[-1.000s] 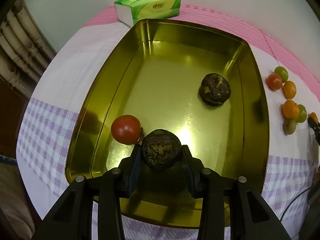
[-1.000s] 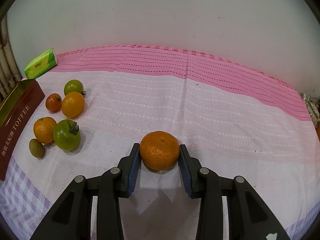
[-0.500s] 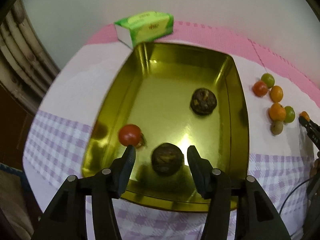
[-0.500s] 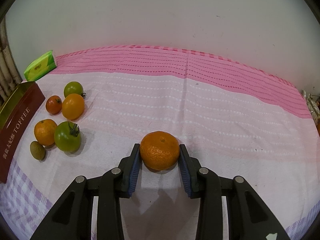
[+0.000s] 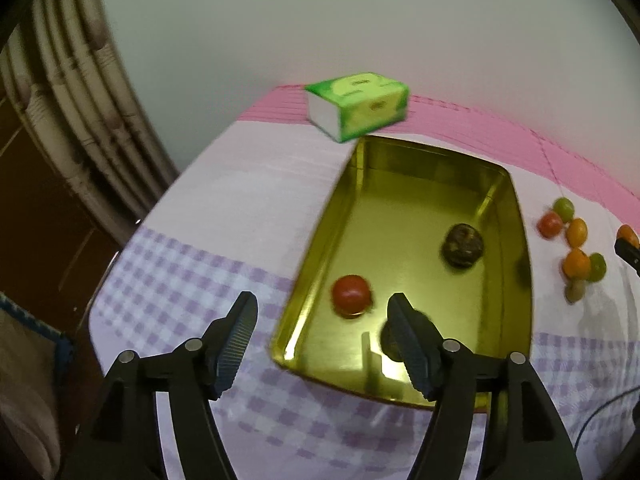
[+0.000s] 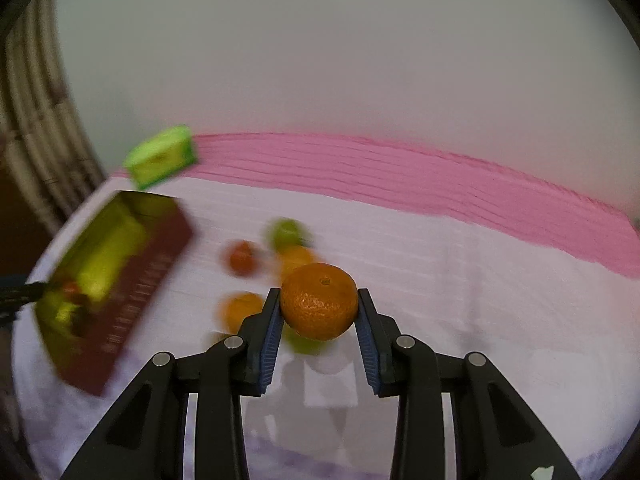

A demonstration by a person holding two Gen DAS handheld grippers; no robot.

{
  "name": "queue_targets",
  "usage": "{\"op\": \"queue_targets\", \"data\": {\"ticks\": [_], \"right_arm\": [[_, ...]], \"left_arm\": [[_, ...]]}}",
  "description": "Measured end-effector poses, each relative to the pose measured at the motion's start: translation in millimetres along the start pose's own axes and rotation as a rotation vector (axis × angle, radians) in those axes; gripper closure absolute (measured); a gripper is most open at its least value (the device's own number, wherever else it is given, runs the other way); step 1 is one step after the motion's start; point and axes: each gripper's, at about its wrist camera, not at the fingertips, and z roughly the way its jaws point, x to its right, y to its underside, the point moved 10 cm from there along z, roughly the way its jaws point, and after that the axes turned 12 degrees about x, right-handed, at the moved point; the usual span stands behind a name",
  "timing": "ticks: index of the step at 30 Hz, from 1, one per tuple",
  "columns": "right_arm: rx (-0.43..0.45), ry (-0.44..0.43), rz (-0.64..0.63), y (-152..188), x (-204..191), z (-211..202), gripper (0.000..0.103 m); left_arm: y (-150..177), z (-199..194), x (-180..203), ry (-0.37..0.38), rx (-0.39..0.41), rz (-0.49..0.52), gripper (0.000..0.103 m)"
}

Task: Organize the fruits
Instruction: 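Carry the mandarin into the gold tray and release it with the right gripper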

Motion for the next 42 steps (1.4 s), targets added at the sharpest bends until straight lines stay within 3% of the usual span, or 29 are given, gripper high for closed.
{"op": "queue_targets", "data": {"ticks": [6,14,21,42], "right_arm": [[-0.015,-0.185,-0.086,-10.5,-99.0,5.6,0.071],[-0.067,-0.263,-0.215,1.4,-182.8,25.1,0.071],[-0.117,-0.272,-0.276,15.8,-206.6,42.5,0.07],[-0.166,-0.253,-0.299,36.7,-208.1,57.1,0.068]], "left_arm": [[5.5,-11.0,-28.6,-0.064,0.003,-0.021,0.034],[17.3,-4.3,-48.6,-0.089,-0.041,-0.089,0.034],[17.5,-3.7,-47.8,-0.077,-0.048,-0.096,0.034],[21.5,-1.4,-43.3,-0.053,-0.069,-0.097,0.034]]}}
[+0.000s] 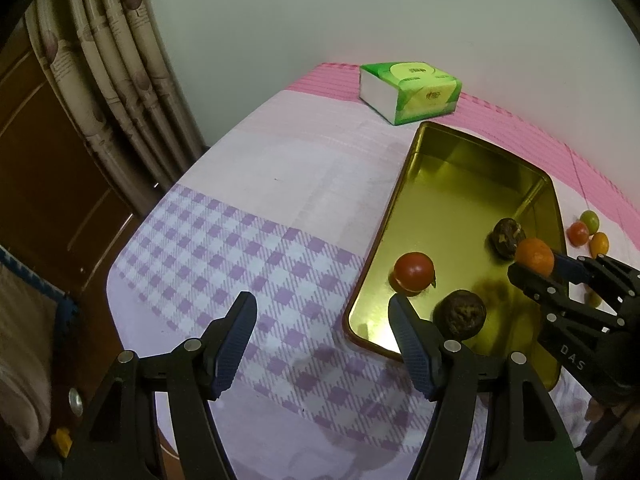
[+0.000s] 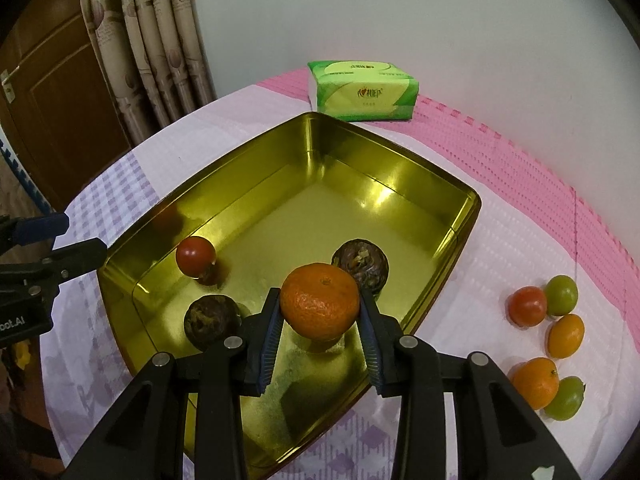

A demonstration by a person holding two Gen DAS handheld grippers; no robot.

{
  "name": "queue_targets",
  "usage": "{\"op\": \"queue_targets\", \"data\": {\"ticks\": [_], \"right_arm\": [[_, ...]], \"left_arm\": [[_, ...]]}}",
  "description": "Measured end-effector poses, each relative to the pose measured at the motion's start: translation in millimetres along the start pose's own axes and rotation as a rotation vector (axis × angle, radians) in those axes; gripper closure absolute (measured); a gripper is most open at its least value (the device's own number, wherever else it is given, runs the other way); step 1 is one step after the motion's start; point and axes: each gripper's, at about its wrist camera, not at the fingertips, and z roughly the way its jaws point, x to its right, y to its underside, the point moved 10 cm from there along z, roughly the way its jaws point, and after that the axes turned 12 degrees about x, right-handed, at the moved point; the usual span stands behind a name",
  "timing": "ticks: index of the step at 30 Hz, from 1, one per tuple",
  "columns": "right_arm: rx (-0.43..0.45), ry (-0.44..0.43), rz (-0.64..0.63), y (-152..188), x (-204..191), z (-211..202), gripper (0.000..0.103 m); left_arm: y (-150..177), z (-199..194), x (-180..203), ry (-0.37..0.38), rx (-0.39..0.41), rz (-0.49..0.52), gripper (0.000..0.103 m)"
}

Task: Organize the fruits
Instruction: 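Carry the mandarin into the gold tray and release it with the right gripper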

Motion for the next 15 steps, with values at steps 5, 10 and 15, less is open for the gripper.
{"op": "queue_targets", "data": {"ticks": [5,10,15], "right_arm": [[-0.002,0.003,0.003,1.4,0.2,0.4,0.068],[0.009,0.005,0.002,0.2,-0.1,-0.7,0.062],[0.039,0.001,0.023,-6.5,1.5,-11.1,0.06]], "left_arm": [[0.0,0.1,0.9,0.006,0.0,0.002,0.034],[0.3,0.9,1.5,0.008,-0.002,0.003,0.034],[0.7,0.9,2.8,0.014,-0.003,0.007,0.034]]}}
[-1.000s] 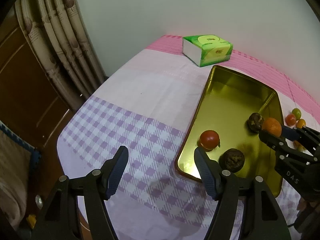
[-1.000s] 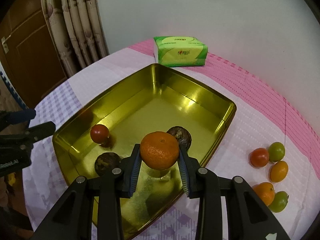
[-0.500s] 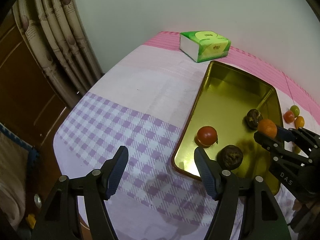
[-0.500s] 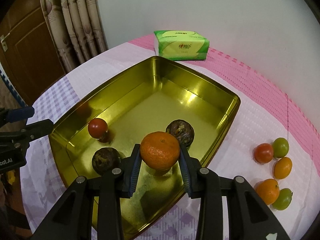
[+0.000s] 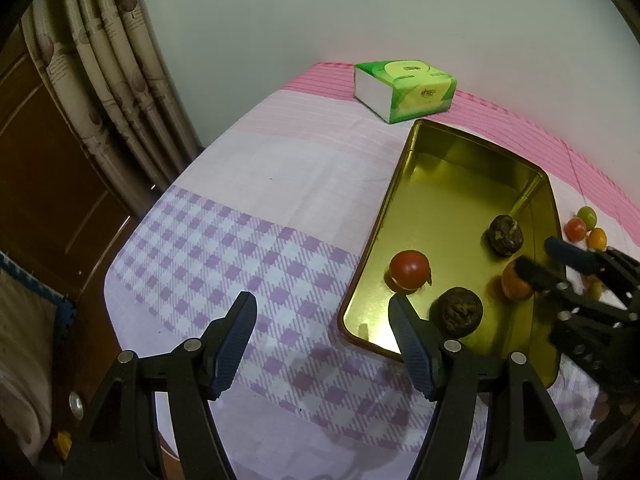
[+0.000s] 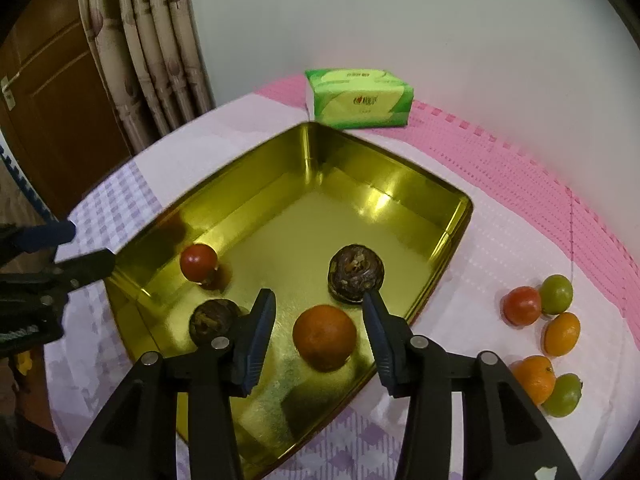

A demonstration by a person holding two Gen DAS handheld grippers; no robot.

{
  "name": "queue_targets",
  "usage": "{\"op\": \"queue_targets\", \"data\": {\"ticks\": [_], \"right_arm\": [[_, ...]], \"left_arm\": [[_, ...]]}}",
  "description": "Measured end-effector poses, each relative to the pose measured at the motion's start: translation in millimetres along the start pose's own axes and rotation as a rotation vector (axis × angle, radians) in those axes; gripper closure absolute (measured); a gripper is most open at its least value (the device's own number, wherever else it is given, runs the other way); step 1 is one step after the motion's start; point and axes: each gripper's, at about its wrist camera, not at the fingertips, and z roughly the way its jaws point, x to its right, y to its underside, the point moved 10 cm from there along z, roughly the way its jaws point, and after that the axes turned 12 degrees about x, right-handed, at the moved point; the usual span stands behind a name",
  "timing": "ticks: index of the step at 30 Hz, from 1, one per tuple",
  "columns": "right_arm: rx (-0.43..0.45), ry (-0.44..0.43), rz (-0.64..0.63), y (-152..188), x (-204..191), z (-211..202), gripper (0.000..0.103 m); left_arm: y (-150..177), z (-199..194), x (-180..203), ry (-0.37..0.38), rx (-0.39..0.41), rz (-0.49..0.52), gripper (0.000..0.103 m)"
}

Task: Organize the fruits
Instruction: 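Carry the mandarin into the gold tray and release it with the right gripper, then grasp the green tomato with the right gripper while the left gripper grasps a small green fruit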

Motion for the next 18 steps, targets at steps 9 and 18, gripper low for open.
{"op": "queue_targets", "data": {"ticks": [9,18], "right_arm": [[0.083,0.092,0.106,-2.1,66.9,-55.8,0.06],[0.027,0.289,0.226,61.0,180.0,-92.8,0.06]], "left_arm": [[-0.3,-0.7,0.2,0.01,-0.002,-0.001,0.034],[3.3,-1.3,12.1,0.037,0.0,0.026,0.034]]}}
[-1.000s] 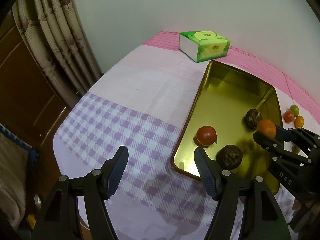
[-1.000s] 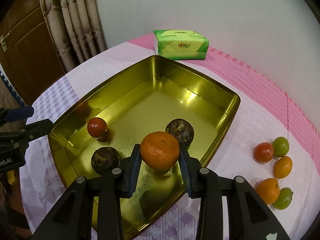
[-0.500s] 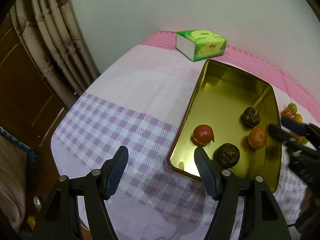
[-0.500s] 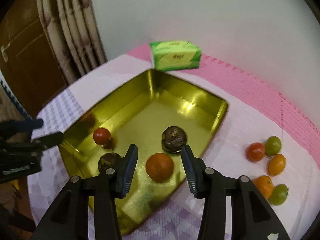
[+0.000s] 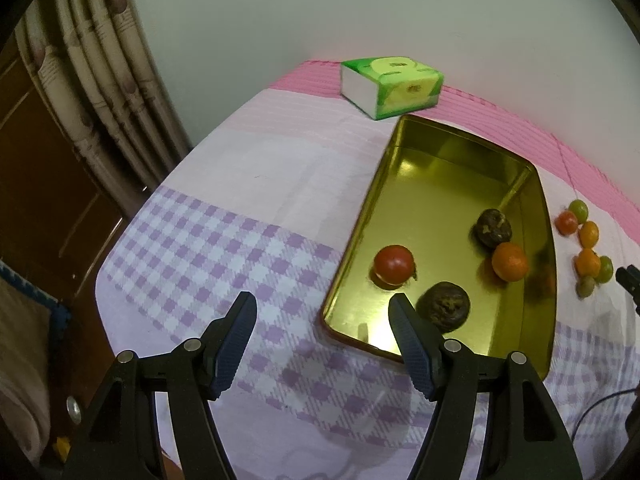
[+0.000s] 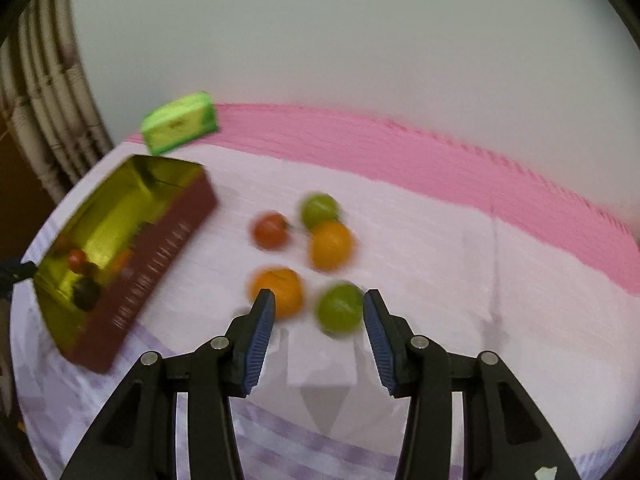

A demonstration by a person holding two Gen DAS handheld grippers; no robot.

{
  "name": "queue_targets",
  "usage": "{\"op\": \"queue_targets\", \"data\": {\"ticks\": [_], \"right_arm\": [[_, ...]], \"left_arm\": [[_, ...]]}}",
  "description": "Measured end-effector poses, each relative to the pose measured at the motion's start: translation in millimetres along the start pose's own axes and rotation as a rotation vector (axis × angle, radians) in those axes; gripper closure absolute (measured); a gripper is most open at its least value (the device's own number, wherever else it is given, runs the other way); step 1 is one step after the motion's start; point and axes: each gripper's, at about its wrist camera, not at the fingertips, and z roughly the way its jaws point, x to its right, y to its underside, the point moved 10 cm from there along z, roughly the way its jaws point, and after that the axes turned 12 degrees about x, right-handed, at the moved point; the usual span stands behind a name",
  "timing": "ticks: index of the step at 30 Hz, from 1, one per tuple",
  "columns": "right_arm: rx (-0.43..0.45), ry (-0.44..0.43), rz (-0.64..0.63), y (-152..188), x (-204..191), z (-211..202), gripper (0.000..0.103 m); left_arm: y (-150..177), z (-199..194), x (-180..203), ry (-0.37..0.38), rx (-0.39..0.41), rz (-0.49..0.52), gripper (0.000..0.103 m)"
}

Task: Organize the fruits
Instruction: 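Grasp the green tomato with the right gripper while the left gripper grasps a small green fruit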

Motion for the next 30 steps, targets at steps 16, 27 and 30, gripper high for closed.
{"op": "queue_targets", "data": {"ticks": [16,27,30], "right_arm": [[-0.036,-0.041,0.044,21.9,12.3,37.2,0.058],[0.0,0.031,0.025,22.1,38.9,42.6,0.07],[0.02,0.138,0.006,24.2,70.8,38.1,0.07]], "left_arm": [[-8.6,-23.0,86.3,0.13,0.028,0.104,0.034],[-14.8,-27.2,185.0,0.272,0.019,0.161,0.034],[-10.2,-25.5,214.5,0.312,0.005,0.188,0.034]]}}
